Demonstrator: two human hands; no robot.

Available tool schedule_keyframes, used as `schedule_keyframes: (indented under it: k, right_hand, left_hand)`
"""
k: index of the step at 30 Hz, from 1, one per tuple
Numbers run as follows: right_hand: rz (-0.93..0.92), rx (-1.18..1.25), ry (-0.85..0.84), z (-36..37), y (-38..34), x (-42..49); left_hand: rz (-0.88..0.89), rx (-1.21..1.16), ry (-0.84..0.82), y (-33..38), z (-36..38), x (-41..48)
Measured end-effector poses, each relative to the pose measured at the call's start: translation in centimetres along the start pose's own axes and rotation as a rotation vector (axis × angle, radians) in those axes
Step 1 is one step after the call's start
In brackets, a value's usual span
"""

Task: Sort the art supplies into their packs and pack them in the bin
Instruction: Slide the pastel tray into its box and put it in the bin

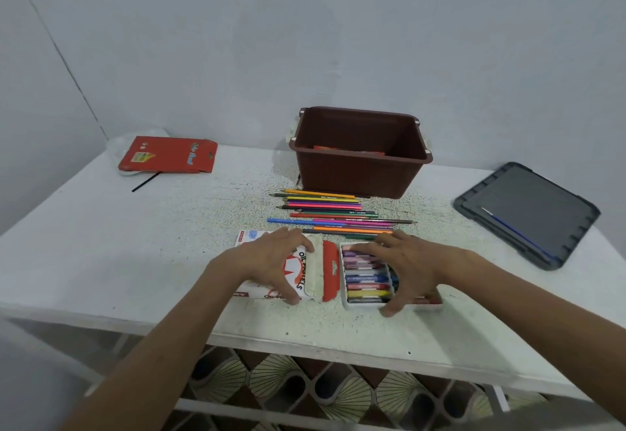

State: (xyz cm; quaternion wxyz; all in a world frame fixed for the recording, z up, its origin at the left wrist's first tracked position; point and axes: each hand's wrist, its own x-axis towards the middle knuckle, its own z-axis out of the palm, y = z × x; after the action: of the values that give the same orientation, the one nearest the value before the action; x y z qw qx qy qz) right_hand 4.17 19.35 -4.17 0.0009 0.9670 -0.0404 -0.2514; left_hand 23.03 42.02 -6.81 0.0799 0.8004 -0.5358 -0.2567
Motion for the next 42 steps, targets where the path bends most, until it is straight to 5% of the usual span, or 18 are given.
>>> schedule_keyframes:
  k: [27, 42]
  right_hand:
    - [-0.063, 0.048, 0.008, 0.1, -0.5, 0.9]
    - [-0.028, 0.017, 0.132, 1.0, -1.6, 1.8]
  left_hand:
    - [0.044, -0.169, 0.005, 0.7, -0.5, 0.3]
    - [0.075, -0.037, 0.018, 1.4, 0.4, 1.0]
